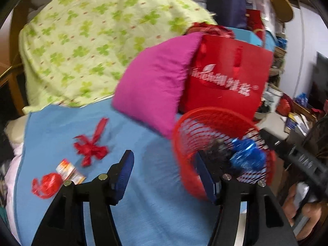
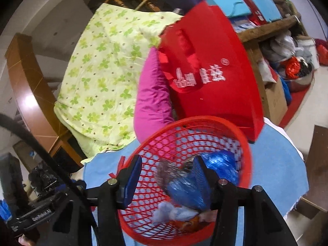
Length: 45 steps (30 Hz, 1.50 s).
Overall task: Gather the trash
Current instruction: 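Open the left tool over the basket while the right tool releases the blue bag, then reach down and grasp the red plastic bag with the left tool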
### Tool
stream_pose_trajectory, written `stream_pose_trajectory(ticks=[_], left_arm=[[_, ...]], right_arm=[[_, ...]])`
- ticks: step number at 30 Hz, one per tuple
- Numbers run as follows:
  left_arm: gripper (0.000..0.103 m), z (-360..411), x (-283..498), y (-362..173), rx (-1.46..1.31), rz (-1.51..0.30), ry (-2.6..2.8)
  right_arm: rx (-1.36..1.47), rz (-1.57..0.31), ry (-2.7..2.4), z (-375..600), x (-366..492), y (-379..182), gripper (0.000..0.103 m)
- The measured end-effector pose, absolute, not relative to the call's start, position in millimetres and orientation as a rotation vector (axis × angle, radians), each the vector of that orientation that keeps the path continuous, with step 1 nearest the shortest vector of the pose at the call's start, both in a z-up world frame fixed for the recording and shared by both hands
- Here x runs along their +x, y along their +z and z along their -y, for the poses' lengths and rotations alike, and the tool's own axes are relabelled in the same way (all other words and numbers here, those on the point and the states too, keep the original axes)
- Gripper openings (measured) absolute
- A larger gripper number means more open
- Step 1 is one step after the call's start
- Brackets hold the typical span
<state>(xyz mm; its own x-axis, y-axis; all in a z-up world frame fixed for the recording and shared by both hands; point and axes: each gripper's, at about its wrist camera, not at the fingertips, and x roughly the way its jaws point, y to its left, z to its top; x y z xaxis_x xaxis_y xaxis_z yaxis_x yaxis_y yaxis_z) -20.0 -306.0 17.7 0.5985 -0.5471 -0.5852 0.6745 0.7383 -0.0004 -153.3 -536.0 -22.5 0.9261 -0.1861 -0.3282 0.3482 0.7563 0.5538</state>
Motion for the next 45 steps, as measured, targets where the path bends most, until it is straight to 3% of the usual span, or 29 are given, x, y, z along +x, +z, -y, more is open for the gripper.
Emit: stream_pose_trajectory(ticks=[11, 18, 28, 34, 45], left_arm=[[0.063, 140.1, 35.5, -36.8, 0.088, -0.712, -0.370], [0.063, 46.5, 65.3, -60.6, -0.053, -0.760, -0.194], [0.067, 36.2, 90.4, -79.7, -0.135, -0.769, -0.205], [0.074, 43.3, 119.6, -84.4, -0.234, -0.768, -0.268], [0.074, 63.3, 167.2, -98.7, -0.359, -0.765, -0.392]], right_arm=[[0.421, -0.214, -0.139, 439.9, -116.4, 2.4, 0.055], [0.378, -0.334, -0.032, 383.6, -67.4, -12.2, 0.055], [0.413, -0.522, 0.019, 349.9, -14.5, -46.4, 0.056], [0.381, -0.551, 0.024, 344.4, -7.6, -51.9, 0.056], [0.383, -0.605, 0.002, 357.7, -2.1, -63.1, 0.056]])
